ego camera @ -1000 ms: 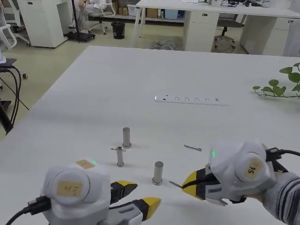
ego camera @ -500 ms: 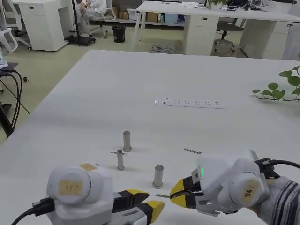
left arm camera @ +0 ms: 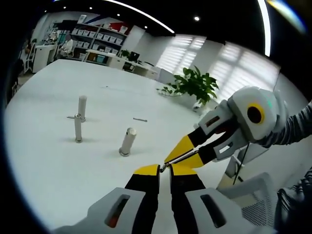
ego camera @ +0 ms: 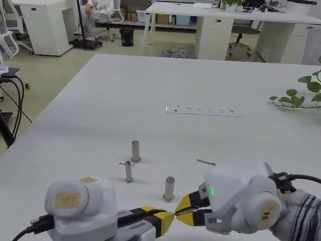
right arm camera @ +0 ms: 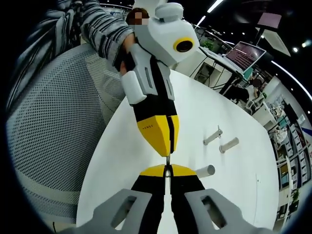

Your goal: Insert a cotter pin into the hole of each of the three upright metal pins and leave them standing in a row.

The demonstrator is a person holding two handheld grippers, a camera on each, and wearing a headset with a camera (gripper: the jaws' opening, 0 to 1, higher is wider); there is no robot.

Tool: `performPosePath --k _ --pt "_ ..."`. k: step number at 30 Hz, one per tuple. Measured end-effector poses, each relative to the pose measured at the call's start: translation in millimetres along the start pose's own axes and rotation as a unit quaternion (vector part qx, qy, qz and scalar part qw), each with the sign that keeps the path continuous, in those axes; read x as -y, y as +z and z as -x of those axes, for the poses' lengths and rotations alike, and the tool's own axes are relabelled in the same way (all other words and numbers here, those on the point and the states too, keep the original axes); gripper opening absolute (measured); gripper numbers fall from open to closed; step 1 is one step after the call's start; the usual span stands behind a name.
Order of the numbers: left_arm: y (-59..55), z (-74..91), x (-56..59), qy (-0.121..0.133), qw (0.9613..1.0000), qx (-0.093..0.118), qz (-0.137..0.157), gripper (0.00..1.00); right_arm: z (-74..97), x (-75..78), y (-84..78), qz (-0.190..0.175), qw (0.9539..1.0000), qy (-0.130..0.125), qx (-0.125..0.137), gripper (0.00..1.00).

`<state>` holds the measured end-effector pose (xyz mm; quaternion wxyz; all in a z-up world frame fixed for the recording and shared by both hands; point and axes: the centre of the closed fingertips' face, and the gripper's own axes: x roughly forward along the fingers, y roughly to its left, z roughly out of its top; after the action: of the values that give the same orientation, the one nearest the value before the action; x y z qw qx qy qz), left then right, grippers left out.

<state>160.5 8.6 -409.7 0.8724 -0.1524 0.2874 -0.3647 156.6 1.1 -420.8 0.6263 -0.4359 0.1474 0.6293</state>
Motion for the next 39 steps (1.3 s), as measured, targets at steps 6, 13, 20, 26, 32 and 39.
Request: performPosePath --k 6,13,20,26,32,39 --pt "-2.1 0.0 0.9 -0.006 0.9999 -0.003 0.009 0.0 -0.7 -0.7 1.6 0.006 1.0 -0.002 -0.003 0.0" --pt "-0.5 0.7 3.3 -0.012 0.9991 -0.008 -0.04 0.0 0.0 1.8 2.7 -0.005 1.0 -0.008 -0.001 0.0" --pt "-0.6 1.0 5.9 -0.027 0.9936 -0.02 -0.108 0.0 2.2 3.8 -1.7 -0.021 0.9998 -0.007 -0.002 0.0" --pt "1.9 3.7 11.1 -0.05 0.9877 -0.019 -0.147 0.0 4.2 2.3 -5.4 -0.037 0.9993 -0.003 -0.002 0.0" --pt "-0.4 6.0 16.9 -0.075 0.9803 -0.026 -0.181 0.0 5.2 -3.7 -3.7 -0.041 0.9991 0.012 0.002 0.0" --pt "-5.3 8.6 17.2 -0.084 0.9746 -0.041 -0.203 0.0 5.0 -10.4 -1.6 -0.038 0.9989 0.027 0.0 0.0"
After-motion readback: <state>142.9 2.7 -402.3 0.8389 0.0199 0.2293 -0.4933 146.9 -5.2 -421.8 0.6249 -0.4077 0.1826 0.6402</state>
